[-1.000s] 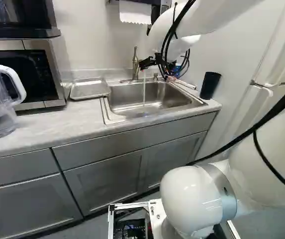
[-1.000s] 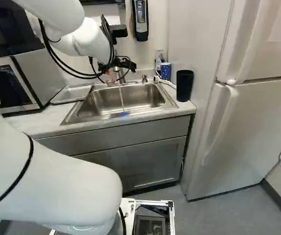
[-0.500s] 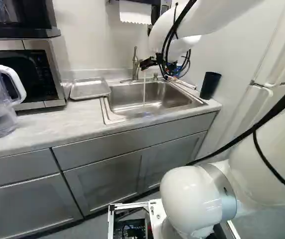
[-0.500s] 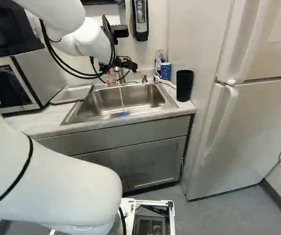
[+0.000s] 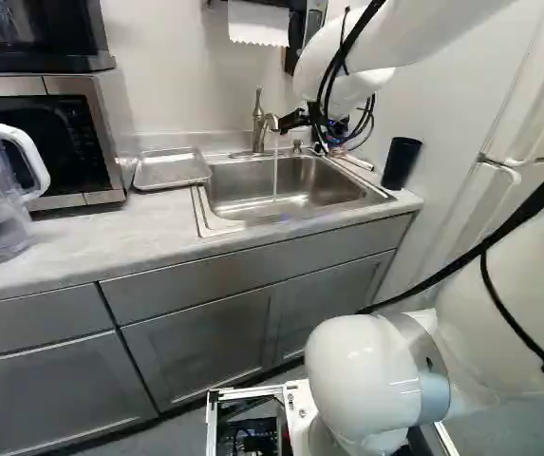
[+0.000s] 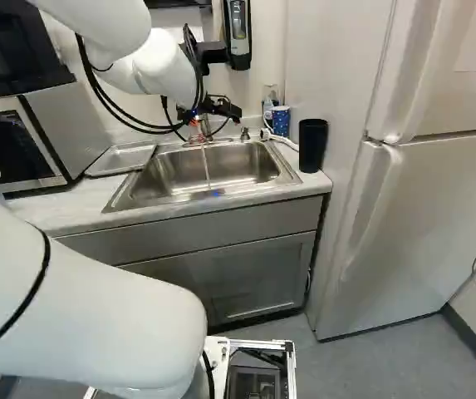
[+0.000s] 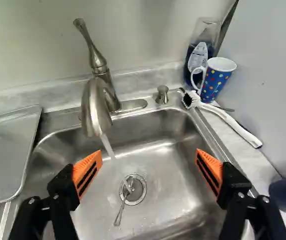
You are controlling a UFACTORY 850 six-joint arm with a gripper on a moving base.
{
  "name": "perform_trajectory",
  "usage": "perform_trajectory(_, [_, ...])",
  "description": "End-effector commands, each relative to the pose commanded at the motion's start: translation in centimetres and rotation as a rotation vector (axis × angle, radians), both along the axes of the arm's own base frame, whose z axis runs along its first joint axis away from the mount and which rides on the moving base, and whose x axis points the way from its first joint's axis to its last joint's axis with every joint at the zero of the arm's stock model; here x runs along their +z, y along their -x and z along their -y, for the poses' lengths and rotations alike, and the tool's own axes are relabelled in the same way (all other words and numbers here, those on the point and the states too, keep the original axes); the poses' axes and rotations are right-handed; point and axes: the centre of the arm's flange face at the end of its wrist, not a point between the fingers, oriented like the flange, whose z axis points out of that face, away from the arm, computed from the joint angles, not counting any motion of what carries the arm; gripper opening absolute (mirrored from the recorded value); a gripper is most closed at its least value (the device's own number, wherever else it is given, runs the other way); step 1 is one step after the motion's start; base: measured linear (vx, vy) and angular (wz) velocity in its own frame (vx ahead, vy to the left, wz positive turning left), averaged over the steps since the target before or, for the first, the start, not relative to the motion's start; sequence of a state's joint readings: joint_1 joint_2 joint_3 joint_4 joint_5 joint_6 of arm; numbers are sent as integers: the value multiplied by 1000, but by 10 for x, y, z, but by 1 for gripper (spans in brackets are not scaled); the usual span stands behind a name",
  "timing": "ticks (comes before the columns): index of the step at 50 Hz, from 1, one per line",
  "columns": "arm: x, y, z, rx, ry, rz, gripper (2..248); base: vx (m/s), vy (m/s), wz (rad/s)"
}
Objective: Rinse the cup and place it in the tray
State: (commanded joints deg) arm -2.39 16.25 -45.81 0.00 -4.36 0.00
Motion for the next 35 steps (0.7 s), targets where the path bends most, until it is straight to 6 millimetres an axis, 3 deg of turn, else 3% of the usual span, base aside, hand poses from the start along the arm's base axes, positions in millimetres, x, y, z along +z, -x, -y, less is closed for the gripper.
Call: perform_trajectory(35, [0,2,49,-117,0,-1,247,0,0,0])
